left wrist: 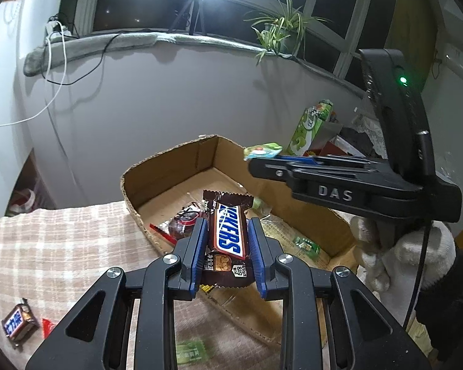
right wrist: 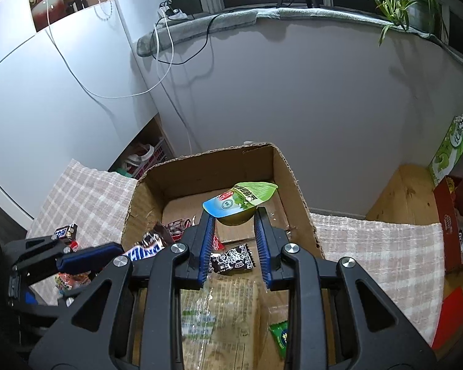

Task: Organize snacks
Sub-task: 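Carry Snickers bar with left tool into box while right tool carries jelly cup there, then open both tools in the box to release the Snickers and jelly cup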

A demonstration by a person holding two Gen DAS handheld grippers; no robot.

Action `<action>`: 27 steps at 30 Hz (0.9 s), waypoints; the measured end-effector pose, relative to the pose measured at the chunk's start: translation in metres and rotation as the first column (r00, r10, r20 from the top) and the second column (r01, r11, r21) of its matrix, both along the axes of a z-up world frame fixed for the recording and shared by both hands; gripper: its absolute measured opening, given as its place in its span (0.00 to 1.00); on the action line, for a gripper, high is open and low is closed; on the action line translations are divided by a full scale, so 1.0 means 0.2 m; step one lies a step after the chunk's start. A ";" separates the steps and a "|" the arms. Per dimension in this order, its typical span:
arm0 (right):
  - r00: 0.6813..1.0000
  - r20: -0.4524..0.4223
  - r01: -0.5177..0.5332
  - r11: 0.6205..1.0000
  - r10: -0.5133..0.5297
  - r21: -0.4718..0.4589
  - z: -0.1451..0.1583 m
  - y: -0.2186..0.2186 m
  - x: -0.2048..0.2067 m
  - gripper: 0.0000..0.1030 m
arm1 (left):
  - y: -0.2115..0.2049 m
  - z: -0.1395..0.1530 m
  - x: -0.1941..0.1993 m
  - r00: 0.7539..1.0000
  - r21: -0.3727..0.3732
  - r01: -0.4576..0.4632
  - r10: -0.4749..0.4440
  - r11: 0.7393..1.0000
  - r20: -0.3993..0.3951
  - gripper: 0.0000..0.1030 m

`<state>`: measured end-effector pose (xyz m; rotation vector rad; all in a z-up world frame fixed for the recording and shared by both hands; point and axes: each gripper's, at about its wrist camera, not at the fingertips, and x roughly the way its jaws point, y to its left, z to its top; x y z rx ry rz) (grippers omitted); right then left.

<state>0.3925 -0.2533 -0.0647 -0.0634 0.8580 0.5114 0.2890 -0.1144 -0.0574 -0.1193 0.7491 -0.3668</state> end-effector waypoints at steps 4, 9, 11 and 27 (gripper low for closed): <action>1.000 -0.005 0.003 1.000 -0.003 -0.011 -0.02 0.01 0.01 0.29 | -0.02 -0.02 0.01 1.000 0.000 0.012 -0.012 1.000 -0.014 0.25; 0.999 0.026 0.033 0.999 -0.033 -0.015 0.00 -0.01 0.01 0.69 | -0.03 -0.03 0.01 1.000 0.003 0.020 -0.020 1.000 -0.018 0.25; 0.999 0.031 0.039 0.999 -0.038 -0.020 0.01 -0.01 0.01 0.77 | -0.04 -0.04 0.02 1.000 0.001 0.022 -0.022 1.000 -0.020 0.26; 0.994 0.074 0.073 0.997 -0.074 0.018 0.08 -0.07 -0.08 0.87 | -0.06 0.00 -0.04 0.999 0.002 0.036 -0.036 0.999 -0.004 0.51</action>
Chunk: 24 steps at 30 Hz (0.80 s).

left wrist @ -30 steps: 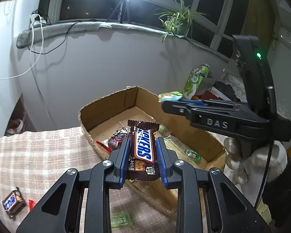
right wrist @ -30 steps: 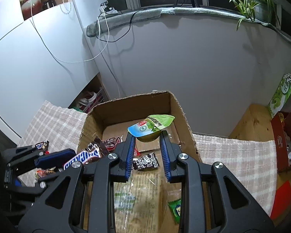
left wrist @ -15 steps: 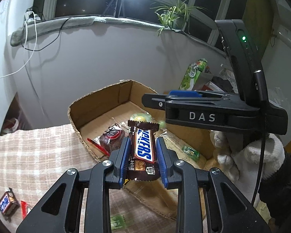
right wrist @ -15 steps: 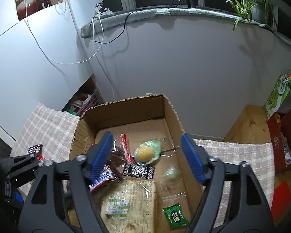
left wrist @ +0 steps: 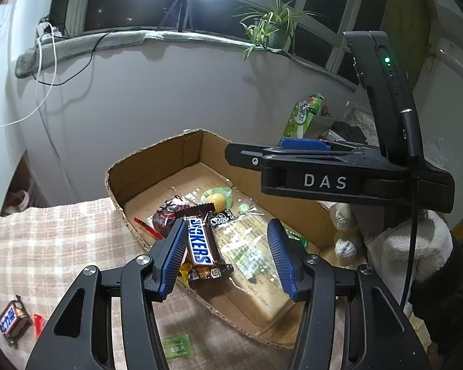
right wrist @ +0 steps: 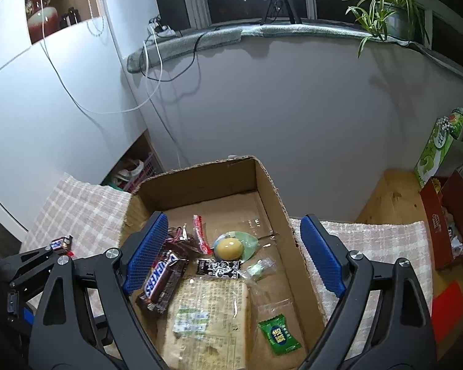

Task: Organize snacks
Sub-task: 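Open both tools in the box to release the Snickers and jelly cup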

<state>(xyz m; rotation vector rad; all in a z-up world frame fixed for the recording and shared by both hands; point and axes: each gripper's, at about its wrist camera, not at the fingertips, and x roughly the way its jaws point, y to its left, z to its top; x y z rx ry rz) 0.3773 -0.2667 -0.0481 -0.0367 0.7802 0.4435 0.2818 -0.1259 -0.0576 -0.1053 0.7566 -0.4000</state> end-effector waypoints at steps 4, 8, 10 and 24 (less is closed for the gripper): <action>1.000 0.018 -0.001 1.000 0.001 0.008 0.03 0.00 -0.05 0.87 | 0.02 0.02 -0.04 1.000 -0.002 -0.003 0.003 1.000 0.011 0.51; 1.000 0.017 -0.007 1.000 0.007 0.019 0.05 0.01 -0.09 0.87 | 0.04 0.04 -0.09 1.000 0.002 -0.005 0.005 1.000 0.023 0.51; 1.000 0.026 -0.009 1.000 0.009 0.015 0.06 0.01 -0.12 0.87 | 0.05 0.05 -0.12 1.000 0.002 -0.008 0.008 1.000 0.028 0.51; 0.998 0.052 -0.031 0.999 0.031 -0.014 0.13 0.07 -0.38 0.87 | 0.17 0.11 -0.31 0.998 -0.003 -0.038 0.038 0.999 0.049 0.51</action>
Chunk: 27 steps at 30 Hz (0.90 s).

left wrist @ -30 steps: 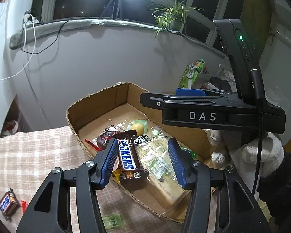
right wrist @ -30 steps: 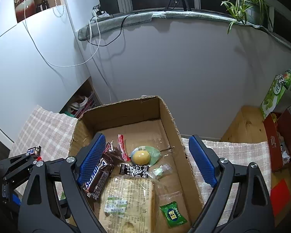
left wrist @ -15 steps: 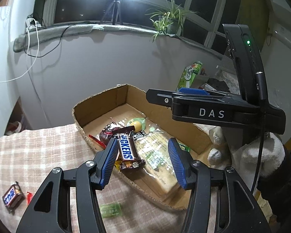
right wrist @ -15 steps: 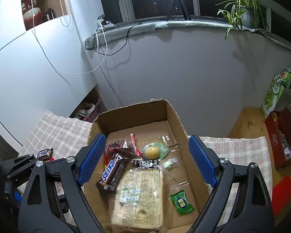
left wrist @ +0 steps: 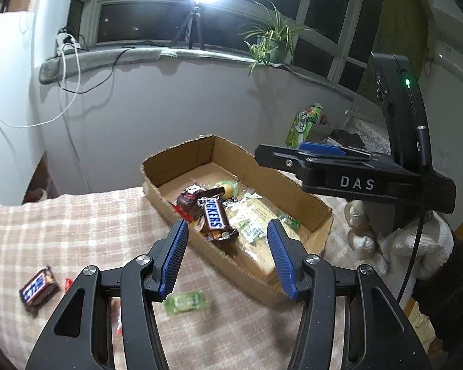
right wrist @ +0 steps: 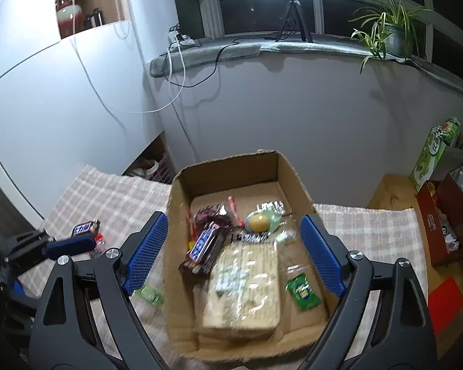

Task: Organize snacks
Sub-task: 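Open both tools in the box to release the Snickers and jelly cup, then move both tools back toward the remaining snacks on the tablecloth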

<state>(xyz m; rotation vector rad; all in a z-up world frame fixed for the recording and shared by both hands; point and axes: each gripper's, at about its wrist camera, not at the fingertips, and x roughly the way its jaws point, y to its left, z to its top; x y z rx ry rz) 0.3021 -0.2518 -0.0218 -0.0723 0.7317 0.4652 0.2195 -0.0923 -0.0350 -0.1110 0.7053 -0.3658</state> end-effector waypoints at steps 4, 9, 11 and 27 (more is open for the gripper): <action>1.000 0.013 -0.020 1.000 0.020 -0.003 0.01 0.03 -0.10 0.87 | 0.08 0.01 -0.08 1.000 -0.009 -0.027 0.027 1.000 0.002 0.51; 0.997 0.029 -0.070 0.997 0.070 -0.012 0.03 0.11 -0.25 0.87 | 0.22 0.01 -0.17 0.998 -0.021 -0.070 0.070 0.997 0.000 0.51; 0.996 0.031 -0.084 0.996 0.085 -0.012 0.03 0.13 -0.29 0.87 | 0.30 0.01 -0.21 0.995 -0.028 -0.098 0.098 0.995 -0.006 0.51; 0.966 -0.055 -0.254 0.967 0.253 -0.017 -0.17 0.46 -0.54 0.83 | 0.80 -0.10 -0.42 0.958 -0.044 -0.285 0.283 0.957 -0.057 0.51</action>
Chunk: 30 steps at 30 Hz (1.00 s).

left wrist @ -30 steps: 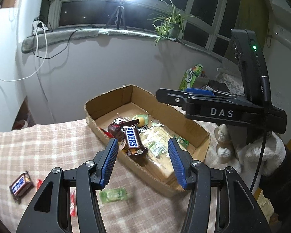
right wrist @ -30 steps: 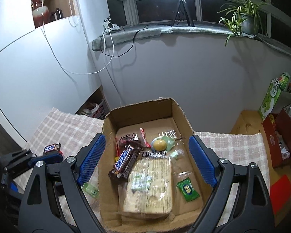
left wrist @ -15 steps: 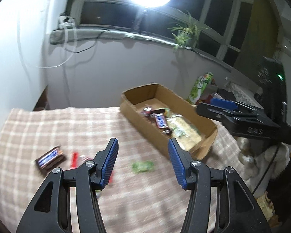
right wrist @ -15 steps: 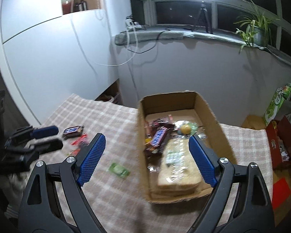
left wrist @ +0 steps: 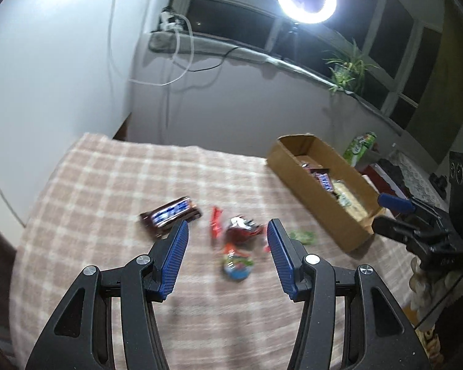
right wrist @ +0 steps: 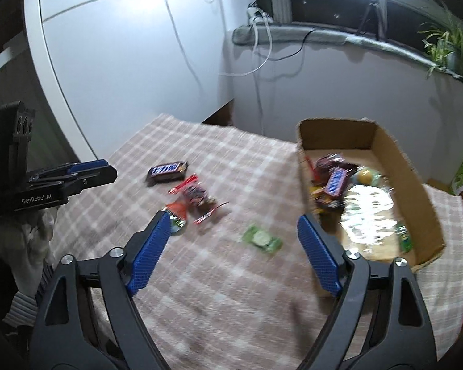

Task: Organize snacks
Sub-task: 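Move both tools back toward the remaining snacks on the tablecloth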

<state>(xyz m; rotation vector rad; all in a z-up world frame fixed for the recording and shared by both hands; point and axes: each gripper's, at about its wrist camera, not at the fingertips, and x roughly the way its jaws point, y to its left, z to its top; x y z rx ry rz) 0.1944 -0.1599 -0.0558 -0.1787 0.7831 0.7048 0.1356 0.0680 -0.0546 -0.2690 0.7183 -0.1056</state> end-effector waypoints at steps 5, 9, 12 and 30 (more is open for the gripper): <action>0.999 -0.029 -0.030 0.999 0.029 -0.026 -0.09 0.10 0.01 0.82 | 0.03 -0.08 -0.04 1.000 -0.003 0.003 -0.003 1.000 -0.024 0.51; 0.995 -0.049 -0.086 0.994 0.083 -0.066 -0.14 0.20 0.06 0.75 | -0.03 -0.14 -0.03 0.998 -0.001 0.044 -0.044 0.999 -0.052 0.51; 0.991 -0.060 -0.121 0.988 0.116 -0.098 -0.16 0.28 0.10 0.74 | -0.07 -0.19 -0.01 0.996 0.005 0.068 -0.068 0.998 -0.063 0.51; 0.966 -0.159 -0.236 0.941 0.202 -0.242 -0.37 0.57 0.26 0.59 | -0.18 -0.40 0.14 0.978 0.018 0.155 -0.151 0.988 -0.142 0.51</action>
